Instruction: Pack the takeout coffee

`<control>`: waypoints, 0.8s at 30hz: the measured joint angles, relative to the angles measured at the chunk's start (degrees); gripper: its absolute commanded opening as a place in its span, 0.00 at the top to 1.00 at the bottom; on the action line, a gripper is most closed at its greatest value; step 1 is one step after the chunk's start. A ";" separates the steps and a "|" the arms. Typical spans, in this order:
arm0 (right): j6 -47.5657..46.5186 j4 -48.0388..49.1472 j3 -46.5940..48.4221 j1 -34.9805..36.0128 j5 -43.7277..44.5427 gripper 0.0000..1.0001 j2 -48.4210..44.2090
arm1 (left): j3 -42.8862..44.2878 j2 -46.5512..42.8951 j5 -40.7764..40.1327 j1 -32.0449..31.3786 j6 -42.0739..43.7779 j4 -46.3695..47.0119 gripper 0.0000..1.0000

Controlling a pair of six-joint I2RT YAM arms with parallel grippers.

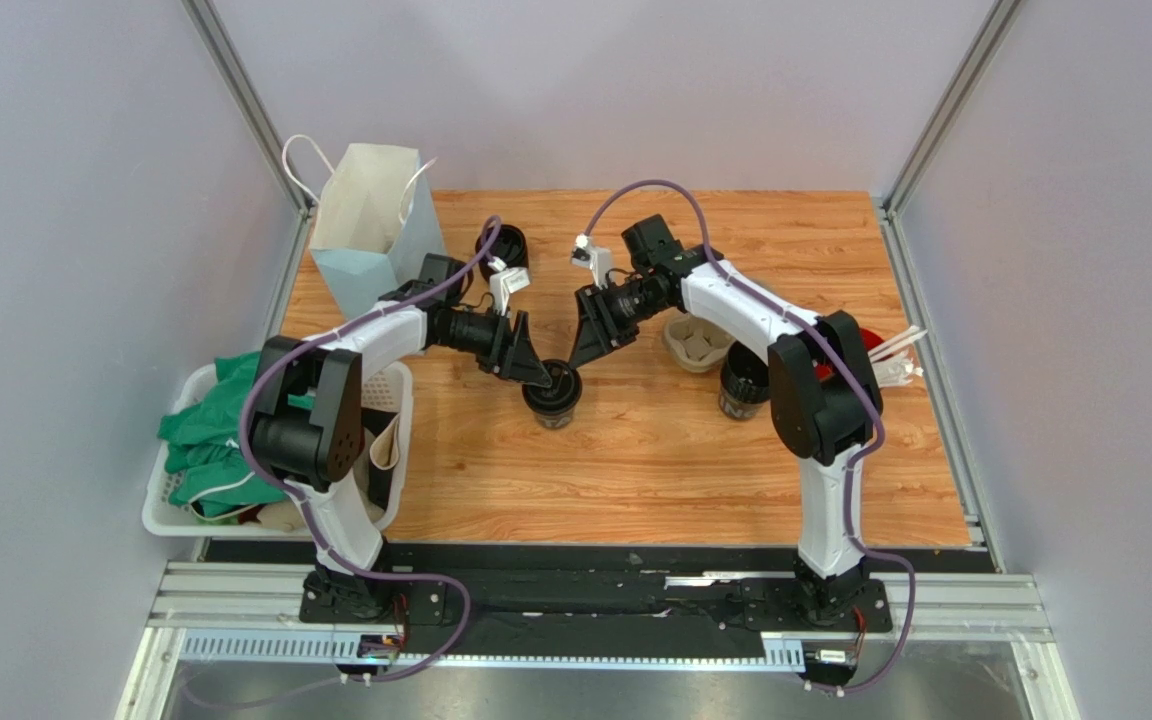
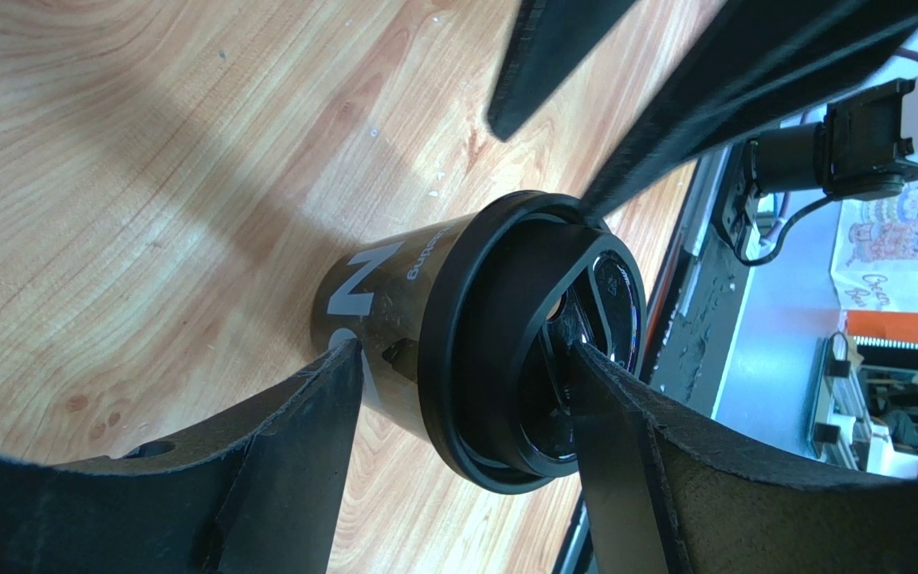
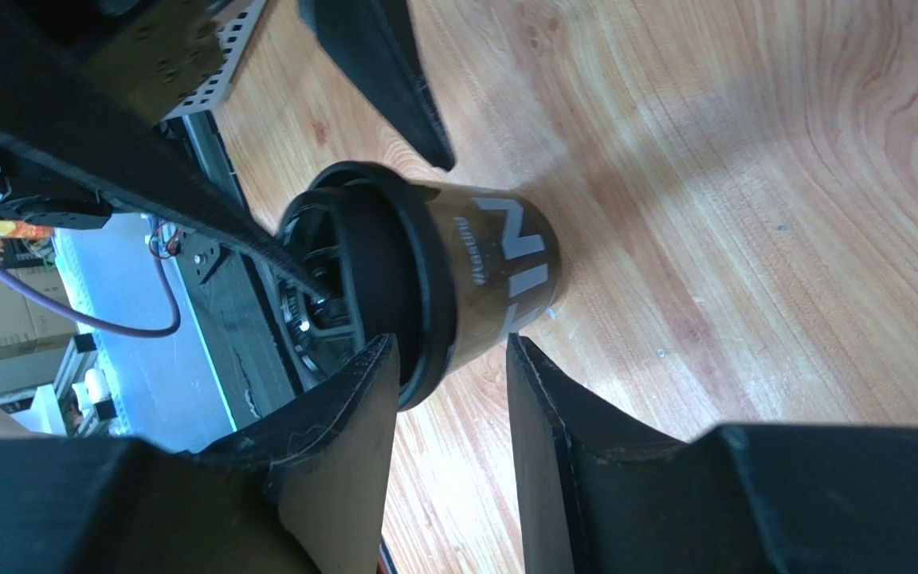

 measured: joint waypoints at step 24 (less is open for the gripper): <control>-0.09 2.45 -1.79 0.98 3.61 0.59 -0.31 | 1.22 -0.02 -1.11 -1.03 0.28 -2.05 0.43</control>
